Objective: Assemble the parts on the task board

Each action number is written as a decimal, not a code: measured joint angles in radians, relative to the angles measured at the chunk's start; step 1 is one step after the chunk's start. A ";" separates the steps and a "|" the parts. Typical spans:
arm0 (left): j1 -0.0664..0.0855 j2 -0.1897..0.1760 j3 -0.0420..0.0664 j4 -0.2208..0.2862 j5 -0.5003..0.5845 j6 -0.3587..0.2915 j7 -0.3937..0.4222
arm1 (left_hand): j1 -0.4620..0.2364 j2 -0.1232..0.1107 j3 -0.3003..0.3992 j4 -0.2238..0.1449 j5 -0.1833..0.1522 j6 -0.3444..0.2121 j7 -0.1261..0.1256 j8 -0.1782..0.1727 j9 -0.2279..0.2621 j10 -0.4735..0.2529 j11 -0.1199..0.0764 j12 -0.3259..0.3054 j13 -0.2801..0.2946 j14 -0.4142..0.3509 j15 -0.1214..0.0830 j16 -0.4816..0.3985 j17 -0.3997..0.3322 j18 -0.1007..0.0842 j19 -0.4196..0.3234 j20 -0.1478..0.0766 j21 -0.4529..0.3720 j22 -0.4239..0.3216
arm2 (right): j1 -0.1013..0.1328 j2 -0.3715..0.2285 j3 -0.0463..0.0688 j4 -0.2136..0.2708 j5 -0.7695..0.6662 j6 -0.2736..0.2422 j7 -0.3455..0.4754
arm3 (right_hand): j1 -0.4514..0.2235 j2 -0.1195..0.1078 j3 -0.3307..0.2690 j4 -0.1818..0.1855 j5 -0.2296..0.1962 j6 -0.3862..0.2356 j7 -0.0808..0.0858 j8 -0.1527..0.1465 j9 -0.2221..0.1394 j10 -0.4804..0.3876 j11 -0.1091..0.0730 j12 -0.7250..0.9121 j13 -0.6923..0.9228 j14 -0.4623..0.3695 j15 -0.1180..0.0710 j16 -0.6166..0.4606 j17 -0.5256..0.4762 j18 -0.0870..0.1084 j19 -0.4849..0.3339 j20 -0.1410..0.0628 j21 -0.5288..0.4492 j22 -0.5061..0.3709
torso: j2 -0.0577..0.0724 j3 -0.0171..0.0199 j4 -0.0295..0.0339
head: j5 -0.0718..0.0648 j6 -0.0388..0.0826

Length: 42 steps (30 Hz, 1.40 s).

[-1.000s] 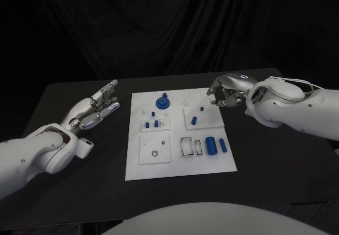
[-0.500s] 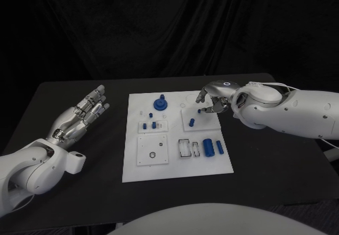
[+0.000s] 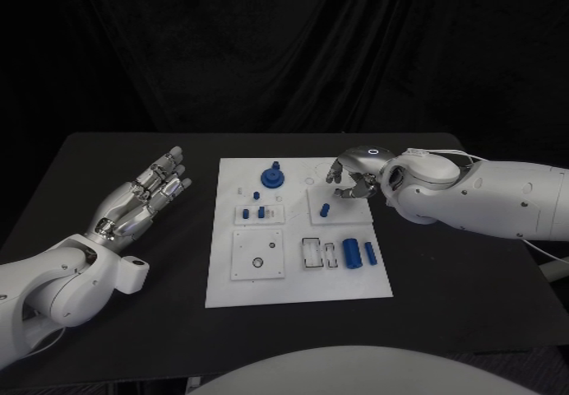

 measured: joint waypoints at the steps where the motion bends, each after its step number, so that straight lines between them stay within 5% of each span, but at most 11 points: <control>1: 0.000 0.002 0.000 -0.002 0.001 0.003 0.000 | 0.001 0.001 0.000 0.000 0.002 0.000 0.000 0.000 0.000 0.000 0.000 0.000 0.000 0.000 0.001 0.000 0.000 0.000 0.001 0.003 0.000 0.003 | -0.003 0.002 0.000 -0.005 0.000 0.001 0.000 | 0.000 0.000 0.000 0.000 0.000 0.001 0.001 0.000 0.000 0.000 0.000 0.000 -0.001 0.000 0.000 0.000 0.000 0.000 0.000 0.000 0.000 0.000 | 0.000 -0.0009 -0.0001 | 0.000 0.000; 10: -0.003 0.015 0.000 -0.015 0.004 0.024 0.001 | 0.032 0.000 0.000 0.000 0.019 0.003 0.003 0.000 0.000 0.001 0.014 0.003 0.000 -0.002 0.020 0.000 0.000 0.000 0.015 0.032 0.000 0.019 | -0.031 0.018 0.000 -0.045 -0.002 0.004 -0.003 | 0.002 -0.002 0.018 0.001 0.051 0.021 0.006 0.000 0.001 0.016 -0.002 -0.023 -0.023 0.000 0.000 0.000 -0.005 0.000 0.000 0.000 -0.006 0.000 | -0.001 0.0001 0.0007 | 0.003 -0.004; 13: -0.004 0.016 0.000 -0.018 0.004 0.029 0.001 | 0.044 -0.003 0.000 0.000 0.024 0.003 0.003 0.000 0.000 0.004 0.019 0.004 0.001 0.000 0.025 0.000 0.000 0.000 0.015 0.040 0.000 0.020 | -0.033 0.019 0.003 -0.052 -0.003 0.000 -0.003 | 0.002 -0.002 0.030 -0.005 0.063 0.055 -0.004 0.020 0.010 0.021 0.002 -0.023 -0.029 0.000 0.000 0.000 -0.007 0.000 0.000 0.000 -0.010 0.000 | -0.002 0.0016 0.0018 | 0.005 -0.004; 24: -0.005 0.022 0.000 -0.027 0.006 0.042 0.002 | 0.077 0.000 0.000 0.000 0.051 0.001 0.008 0.000 0.000 0.002 0.031 0.004 0.001 0.000 0.032 0.000 0.001 0.000 0.022 0.053 0.004 0.024 | -0.046 0.033 0.004 -0.078 -0.005 -0.042 0.017 | 0.014 0.009 0.045 -0.035 0.062 0.155 -0.015 0.091 0.072 0.113 -0.027 -0.010 -0.033 0.009 -0.018 -0.009 -0.011 0.001 0.011 -0.018 0.011 0.000 | -0.005 0.0050 0.0022 | 0.011 -0.002; 31: -0.009 0.023 0.000 -0.034 0.006 0.050 0.002 | 0.100 0.001 0.006 -0.006 0.069 0.003 0.010 0.000 0.001 0.006 0.034 0.008 0.001 0.002 0.041 0.000 0.001 0.000 0.028 0.060 0.004 0.029 | -0.052 0.036 0.003 -0.084 -0.004 -0.064 0.033 | 0.017 0.015 0.037 -0.048 0.023 0.180 -0.017 0.117 0.109 0.156 -0.048 0.004 -0.025 0.019 -0.034 -0.006 -0.005 -0.001 0.027 -0.034 0.044 0.000 | -0.006 0.0050 0.0019 | 0.016 -0.004; 42: -0.022 0.032 0.000 -0.049 0.006 0.063 0.003 | 0.135 0.000 0.017 -0.017 0.100 0.003 0.010 0.000 0.000 0.002 0.045 0.007 0.001 0.006 0.052 0.000 0.001 0.000 0.032 0.078 0.008 0.034 | -0.054 0.035 0.002 -0.086 0.009 -0.074 0.044 | 0.018 0.025 0.029 -0.076 0.011 0.197 -0.011 0.151 0.108 0.211 -0.065 0.017 -0.016 0.030 -0.052 -0.006 -0.005 -0.008 0.037 -0.045 0.062 0.000 | -0.009 0.0058 0.0018 | 0.015 -0.014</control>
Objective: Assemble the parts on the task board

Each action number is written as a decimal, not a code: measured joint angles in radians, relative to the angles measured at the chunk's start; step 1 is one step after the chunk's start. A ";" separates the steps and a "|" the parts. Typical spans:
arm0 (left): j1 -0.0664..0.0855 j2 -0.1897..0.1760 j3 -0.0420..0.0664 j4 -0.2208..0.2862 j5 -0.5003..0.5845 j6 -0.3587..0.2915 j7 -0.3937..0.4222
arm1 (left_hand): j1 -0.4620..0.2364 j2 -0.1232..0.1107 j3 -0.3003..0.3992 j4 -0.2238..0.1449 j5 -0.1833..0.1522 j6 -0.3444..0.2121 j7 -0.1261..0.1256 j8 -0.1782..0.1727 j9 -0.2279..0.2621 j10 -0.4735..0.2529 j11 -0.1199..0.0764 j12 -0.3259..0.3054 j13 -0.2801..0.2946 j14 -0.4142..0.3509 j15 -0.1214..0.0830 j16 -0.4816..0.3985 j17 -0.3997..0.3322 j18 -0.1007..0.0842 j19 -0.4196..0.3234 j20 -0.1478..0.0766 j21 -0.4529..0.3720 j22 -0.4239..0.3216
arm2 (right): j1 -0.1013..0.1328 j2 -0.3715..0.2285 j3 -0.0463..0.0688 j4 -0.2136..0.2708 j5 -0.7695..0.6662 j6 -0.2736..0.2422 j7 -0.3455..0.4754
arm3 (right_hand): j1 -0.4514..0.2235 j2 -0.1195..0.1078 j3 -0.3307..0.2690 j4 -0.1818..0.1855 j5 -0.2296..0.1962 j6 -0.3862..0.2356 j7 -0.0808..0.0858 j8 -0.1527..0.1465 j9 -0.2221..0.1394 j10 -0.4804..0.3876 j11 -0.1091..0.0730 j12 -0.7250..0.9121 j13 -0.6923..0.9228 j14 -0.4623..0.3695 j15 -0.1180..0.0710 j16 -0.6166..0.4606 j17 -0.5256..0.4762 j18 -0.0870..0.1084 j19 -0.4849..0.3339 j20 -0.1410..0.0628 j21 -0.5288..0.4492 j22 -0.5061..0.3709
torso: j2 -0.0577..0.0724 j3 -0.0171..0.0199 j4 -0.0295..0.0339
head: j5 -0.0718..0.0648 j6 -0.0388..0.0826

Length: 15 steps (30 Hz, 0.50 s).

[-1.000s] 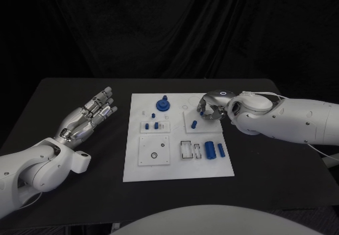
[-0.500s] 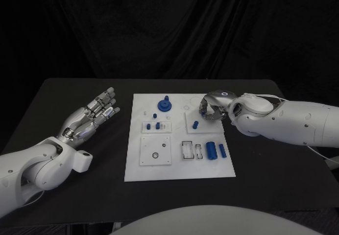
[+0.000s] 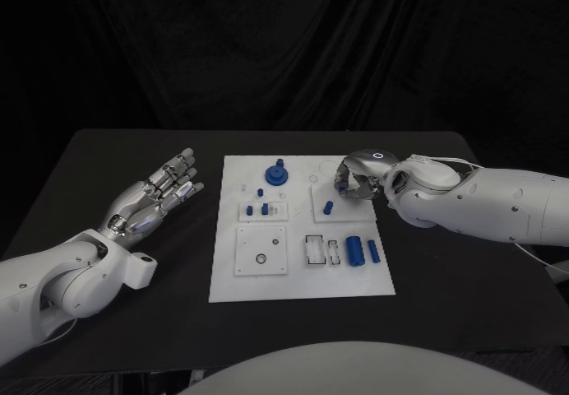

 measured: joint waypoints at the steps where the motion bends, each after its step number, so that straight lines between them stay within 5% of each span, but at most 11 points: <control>1: -0.002 0.000 0.000 -0.001 0.000 0.001 0.000 | 0.000 0.000 0.000 0.000 0.000 0.000 0.000 0.000 0.000 0.000 0.000 0.000 0.000 0.000 0.000 0.000 0.000 0.000 0.000 0.000 0.000 0.000 | 0.000 0.000 0.000 0.000 0.002 -0.001 0.002 | 0.002 0.002 0.001 -0.004 -0.001 0.000 0.000 0.003 0.000 0.007 -0.001 0.000 0.000 0.000 0.000 0.000 -0.001 0.000 0.003 -0.003 0.002 0.000 | 0.000 0.0001 -0.0001 | 0.000 0.000; 15: -0.014 0.000 0.000 -0.007 0.001 0.006 0.000 | 0.009 0.002 0.000 -0.005 0.013 0.000 0.007 0.000 0.001 0.003 0.003 0.001 0.001 0.000 0.000 0.000 0.000 0.000 0.004 0.004 0.000 -0.005 | 0.009 -0.037 -0.004 0.035 0.016 -0.050 0.031 | 0.021 0.002 0.006 -0.014 -0.012 0.003 -0.004 0.054 0.000 0.041 -0.008 -0.027 -0.010 -0.001 -0.008 -0.020 -0.016 0.000 0.005 -0.009 0.010 0.000 | -0.001 0.0006 -0.0010 | 0.014 -0.001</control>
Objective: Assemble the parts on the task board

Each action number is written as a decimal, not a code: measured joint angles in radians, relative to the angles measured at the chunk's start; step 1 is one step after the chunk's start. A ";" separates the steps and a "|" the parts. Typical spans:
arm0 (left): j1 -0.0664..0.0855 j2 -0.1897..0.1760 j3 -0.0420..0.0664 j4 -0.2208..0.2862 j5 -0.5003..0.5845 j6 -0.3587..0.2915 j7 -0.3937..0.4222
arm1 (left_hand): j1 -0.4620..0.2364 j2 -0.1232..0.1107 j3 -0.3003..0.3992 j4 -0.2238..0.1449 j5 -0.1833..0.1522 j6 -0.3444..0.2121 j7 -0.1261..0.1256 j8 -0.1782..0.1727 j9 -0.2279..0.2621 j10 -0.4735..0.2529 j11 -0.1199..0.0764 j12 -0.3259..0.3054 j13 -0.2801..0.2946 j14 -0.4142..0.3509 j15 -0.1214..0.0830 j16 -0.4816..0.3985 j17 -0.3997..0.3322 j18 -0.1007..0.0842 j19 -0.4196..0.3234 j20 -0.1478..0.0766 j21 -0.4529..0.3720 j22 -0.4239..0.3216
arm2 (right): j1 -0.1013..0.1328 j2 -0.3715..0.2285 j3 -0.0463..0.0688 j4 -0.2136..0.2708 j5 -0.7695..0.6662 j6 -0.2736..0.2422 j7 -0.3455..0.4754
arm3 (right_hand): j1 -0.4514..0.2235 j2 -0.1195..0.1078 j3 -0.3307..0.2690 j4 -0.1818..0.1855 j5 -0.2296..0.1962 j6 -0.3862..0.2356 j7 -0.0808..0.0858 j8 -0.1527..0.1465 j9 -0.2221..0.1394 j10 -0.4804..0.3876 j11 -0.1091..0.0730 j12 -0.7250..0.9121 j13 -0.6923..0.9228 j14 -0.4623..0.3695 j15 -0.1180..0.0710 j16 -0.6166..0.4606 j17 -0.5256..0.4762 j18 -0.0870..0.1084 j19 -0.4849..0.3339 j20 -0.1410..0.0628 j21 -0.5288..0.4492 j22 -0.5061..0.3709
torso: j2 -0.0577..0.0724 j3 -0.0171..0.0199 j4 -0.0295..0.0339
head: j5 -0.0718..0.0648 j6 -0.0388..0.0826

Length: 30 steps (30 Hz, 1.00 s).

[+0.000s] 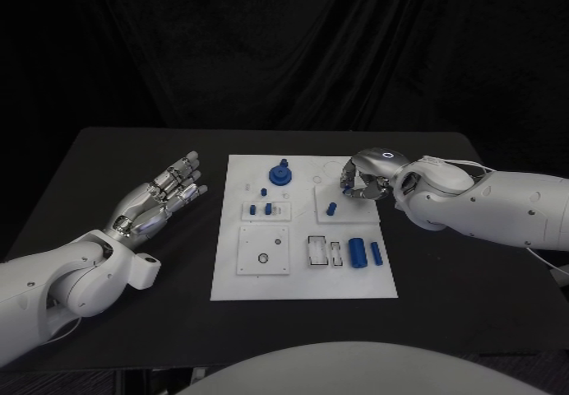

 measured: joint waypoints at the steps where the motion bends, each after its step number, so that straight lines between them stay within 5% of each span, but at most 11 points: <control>1: 0.000 0.001 0.000 -0.001 0.000 0.000 0.000 | 0.002 0.002 0.000 0.000 0.000 0.000 0.000 0.000 0.000 0.000 0.000 0.003 0.000 0.000 0.000 0.000 0.000 0.000 0.000 0.000 0.000 -0.001 | 0.010 -0.005 0.000 0.008 0.001 -0.004 0.000 | 0.000 0.000 0.002 -0.002 0.000 -0.002 -0.002 0.008 0.000 0.001 -0.001 -0.004 -0.001 0.000 0.000 -0.004 -0.003 0.000 -0.002 -0.002 0.000 0.000 | 0.000 0.0001 0.0000 | 0.000 -0.001; 11: -0.001 0.010 0.000 -0.005 0.000 0.000 0.000 | 0.002 0.002 0.003 -0.003 0.000 0.002 0.013 0.000 0.000 0.006 0.008 0.007 0.001 0.000 0.000 0.000 0.000 0.000 0.000 0.000 0.000 -0.006 | 0.103 -0.038 0.002 0.105 0.003 -0.018 -0.004 | 0.001 -0.001 0.005 0.001 -0.001 -0.005 -0.005 0.011 0.000 0.005 0.001 -0.015 -0.004 0.000 0.000 -0.007 -0.009 0.000 -0.002 -0.002 0.000 0.000 | -0.001 -0.0006 0.0012 | 0.013 -0.002; 15: -0.001 0.013 0.000 -0.006 0.000 0.000 0.000 | 0.002 0.002 0.003 -0.003 0.000 0.005 0.024 0.000 0.000 0.007 0.014 0.007 0.001 0.000 0.000 0.000 0.000 0.000 0.000 0.000 0.000 -0.012 | 0.121 -0.041 0.003 0.158 0.004 -0.015 -0.007 | 0.001 -0.001 0.008 0.003 -0.001 -0.008 -0.003 0.011 0.000 0.008 0.005 -0.020 -0.007 0.000 0.000 -0.007 -0.009 0.000 -0.002 -0.002 0.000 0.000 | -0.002 -0.0012 0.0018 | 0.019 -0.004; 20: -0.001 0.016 0.000 -0.006 0.000 0.000 0.000 | 0.002 0.002 -0.004 0.004 0.000 0.009 0.027 0.000 0.001 0.007 0.014 0.007 0.001 -0.004 -0.004 0.000 -0.001 0.000 -0.007 -0.007 0.000 -0.025 | 0.125 -0.032 0.003 0.224 0.004 -0.001 -0.010 | 0.001 -0.002 0.008 0.004 -0.004 -0.016 -0.002 0.011 0.001 0.008 0.005 -0.029 -0.010 0.000 0.000 -0.011 -0.007 0.000 -0.002 -0.002 0.000 0.000 | -0.002 -0.0021 0.0021 | 0.028 -0.006; 21: -0.002 0.016 0.000 -0.006 0.000 0.000 0.001 | 0.002 0.002 -0.006 0.006 0.000 0.009 0.027 0.000 0.001 0.007 0.014 0.007 0.001 -0.004 -0.004 0.000 -0.001 0.000 -0.011 -0.011 0.000 -0.028 | 0.125 -0.027 0.003 0.245 0.003 0.006 -0.012 | 0.001 -0.002 0.010 0.002 -0.004 -0.021 0.002 0.011 0.032 0.008 0.005 -0.033 -0.011 0.000 0.000 -0.011 -0.005 0.000 -0.002 -0.002 0.000 0.000 | -0.002 -0.0023 0.0021 | 0.031 -0.006; 24: -0.002 0.017 0.000 -0.007 0.000 0.000 0.001 | 0.002 0.002 -0.006 0.006 0.000 0.009 0.027 0.000 0.001 0.005 0.017 0.007 0.001 -0.008 -0.008 0.000 -0.002 0.000 -0.011 -0.011 0.000 -0.031 | 0.114 -0.014 0.003 0.286 -0.006 0.023 -0.015 | 0.001 -0.002 0.012 0.000 -0.004 -0.028 0.002 0.011 0.038 0.008 0.005 -0.036 -0.014 0.000 0.000 -0.010 0.002 0.000 -0.002 -0.002 0.000 0.000 | -0.002 -0.0023 0.0021 | 0.041 -0.006; 25: -0.002 0.018 0.000 -0.008 0.000 0.000 0.001 | 0.002 0.002 -0.006 0.006 0.000 0.009 0.027 0.000 0.001 0.004 0.018 0.007 0.001 -0.008 -0.008 0.000 -0.002 0.000 -0.011 -0.011 0.000 -0.031 | 0.106 -0.007 0.003 0.299 -0.012 0.032 -0.016 | 0.001 -0.002 0.012 0.000 -0.004 -0.029 0.001 0.011 0.073 0.008 0.005 -0.039 -0.014 0.000 0.000 -0.006 0.005 0.000 -0.002 -0.002 0.006 0.000 | -0.002 -0.0025 0.0021 | 0.045 -0.006; 28: -0.004 0.020 0.000 -0.011 0.001 0.000 0.001 | 0.002 0.002 -0.006 0.006 0.000 0.008 0.028 0.000 0.001 0.004 0.018 0.007 0.001 -0.008 -0.008 0.000 -0.002 0.000 -0.011 -0.011 0.000 -0.031 | 0.088 0.014 0.002 0.317 -0.030 0.052 -0.020 | 0.002 -0.003 0.015 -0.003 -0.011 -0.033 0.004 0.011 0.075 0.008 0.005 -0.046 -0.016 0.000 0.000 -0.003 0.010 -0.016 -0.002 -0.002 0.013 0.000 | -0.002 -0.0026 0.0023 | 0.057 -0.006; 30: -0.007 0.022 0.000 -0.013 0.001 0.001 0.001 | 0.002 0.002 -0.006 0.006 0.000 0.005 0.030 0.000 0.001 0.004 0.018 0.007 0.001 -0.008 -0.008 0.000 -0.002 0.000 -0.011 -0.011 0.000 -0.031 | 0.077 0.036 0.002 0.321 -0.048 0.072 -0.024 | 0.002 -0.003 0.017 -0.004 -0.021 -0.047 0.007 0.006 0.111 0.008 0.006 -0.062 -0.021 0.003 0.003 -0.003 0.007 -0.016 -0.002 -0.002 0.008 0.000 | -0.001 -0.0027 0.0031 | 0.068 -0.006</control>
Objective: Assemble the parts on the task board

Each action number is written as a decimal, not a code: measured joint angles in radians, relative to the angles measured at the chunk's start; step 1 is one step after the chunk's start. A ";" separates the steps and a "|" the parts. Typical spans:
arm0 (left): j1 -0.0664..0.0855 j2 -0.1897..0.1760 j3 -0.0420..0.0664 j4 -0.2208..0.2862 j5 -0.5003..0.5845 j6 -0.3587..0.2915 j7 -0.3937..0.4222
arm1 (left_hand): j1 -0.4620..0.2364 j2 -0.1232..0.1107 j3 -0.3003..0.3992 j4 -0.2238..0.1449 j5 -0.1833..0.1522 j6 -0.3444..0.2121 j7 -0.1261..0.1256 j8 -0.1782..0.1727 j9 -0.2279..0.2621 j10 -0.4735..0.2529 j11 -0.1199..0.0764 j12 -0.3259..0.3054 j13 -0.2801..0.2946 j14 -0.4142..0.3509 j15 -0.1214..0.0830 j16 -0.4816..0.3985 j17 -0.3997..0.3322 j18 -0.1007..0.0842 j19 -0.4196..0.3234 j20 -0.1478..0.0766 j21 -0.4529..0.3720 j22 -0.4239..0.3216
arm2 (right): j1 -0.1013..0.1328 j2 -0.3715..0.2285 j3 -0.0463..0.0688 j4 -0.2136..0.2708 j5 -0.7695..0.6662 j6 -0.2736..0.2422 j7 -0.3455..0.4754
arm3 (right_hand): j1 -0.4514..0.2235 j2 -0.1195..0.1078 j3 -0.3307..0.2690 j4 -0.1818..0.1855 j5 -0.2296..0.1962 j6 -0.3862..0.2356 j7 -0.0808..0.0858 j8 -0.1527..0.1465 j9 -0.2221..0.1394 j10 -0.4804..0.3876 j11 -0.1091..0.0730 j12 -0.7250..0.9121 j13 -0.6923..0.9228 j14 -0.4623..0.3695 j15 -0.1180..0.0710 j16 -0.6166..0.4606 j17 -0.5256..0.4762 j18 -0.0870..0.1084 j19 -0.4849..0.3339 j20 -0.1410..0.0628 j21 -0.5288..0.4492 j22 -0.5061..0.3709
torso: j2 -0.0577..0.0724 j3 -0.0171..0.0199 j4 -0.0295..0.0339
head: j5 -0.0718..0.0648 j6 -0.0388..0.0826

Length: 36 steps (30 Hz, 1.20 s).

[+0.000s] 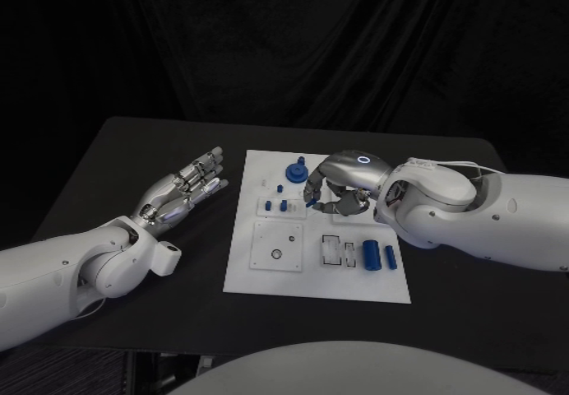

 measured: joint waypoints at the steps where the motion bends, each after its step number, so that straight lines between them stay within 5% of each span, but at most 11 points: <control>1: -0.001 0.001 0.000 -0.001 0.000 0.000 0.000 | 0.000 0.000 0.000 0.000 0.000 0.000 0.000 0.000 0.000 0.000 0.000 0.000 0.000 0.000 0.000 0.000 0.000 0.000 0.000 0.000 0.000 0.000 | -0.005 0.010 0.000 0.000 -0.009 0.010 -0.002 | 0.000 0.000 0.004 0.003 -0.010 -0.010 0.001 -0.008 0.028 -0.005 0.005 -0.011 -0.003 0.001 0.001 -0.002 -0.004 0.000 0.000 0.000 -0.007 0.000 | 0.001 0.0001 0.0004 | 0.006 0.000; 13: -0.010 0.008 0.000 -0.005 0.000 0.006 0.000 | 0.000 0.000 0.000 0.000 0.000 0.000 0.000 0.000 0.000 0.003 0.003 0.000 0.001 0.000 0.000 0.000 0.000 0.000 0.000 0.000 0.000 0.000 | -0.051 0.106 0.000 -0.037 -0.104 0.114 -0.023 | 0.004 0.004 0.005 0.002 -0.025 -0.016 0.006 -0.017 0.042 -0.002 0.016 -0.027 -0.011 -0.002 0.003 -0.005 -0.003 0.000 -0.004 0.004 -0.012 0.001 | 0.001 0.0009 -0.0003 | 0.059 0.000; 20: -0.013 0.009 0.000 -0.006 0.000 0.008 0.000 | 0.005 0.005 0.000 0.000 0.000 0.000 0.007 0.000 0.000 0.003 0.014 0.005 0.001 0.002 -0.020 0.000 0.000 0.000 -0.009 -0.009 -0.004 -0.014 | -0.064 0.140 0.000 -0.054 -0.134 0.139 -0.027 | 0.006 0.006 0.005 0.002 -0.025 -0.016 0.006 -0.018 0.044 0.002 0.012 -0.028 -0.012 -0.002 0.003 -0.005 -0.002 0.000 -0.004 0.004 -0.012 0.001 | 0.001 0.0011 -0.0002 | 0.067 0.000; 36: -0.015 0.013 0.000 -0.007 0.000 0.010 0.000 | 0.005 0.005 0.000 0.000 0.000 0.000 0.007 0.000 0.000 0.007 0.018 0.005 0.002 0.002 -0.020 0.000 0.001 0.000 -0.009 -0.009 -0.004 -0.016 | -0.075 0.156 0.000 -0.063 -0.200 0.178 -0.040 | 0.005 0.005 0.005 0.002 -0.032 -0.017 0.004 -0.022 0.043 0.006 0.015 -0.028 -0.012 -0.005 0.007 -0.010 -0.013 0.000 -0.007 0.007 -0.034 0.000 | 0.001 0.0020 -0.0018 | 0.083 0.000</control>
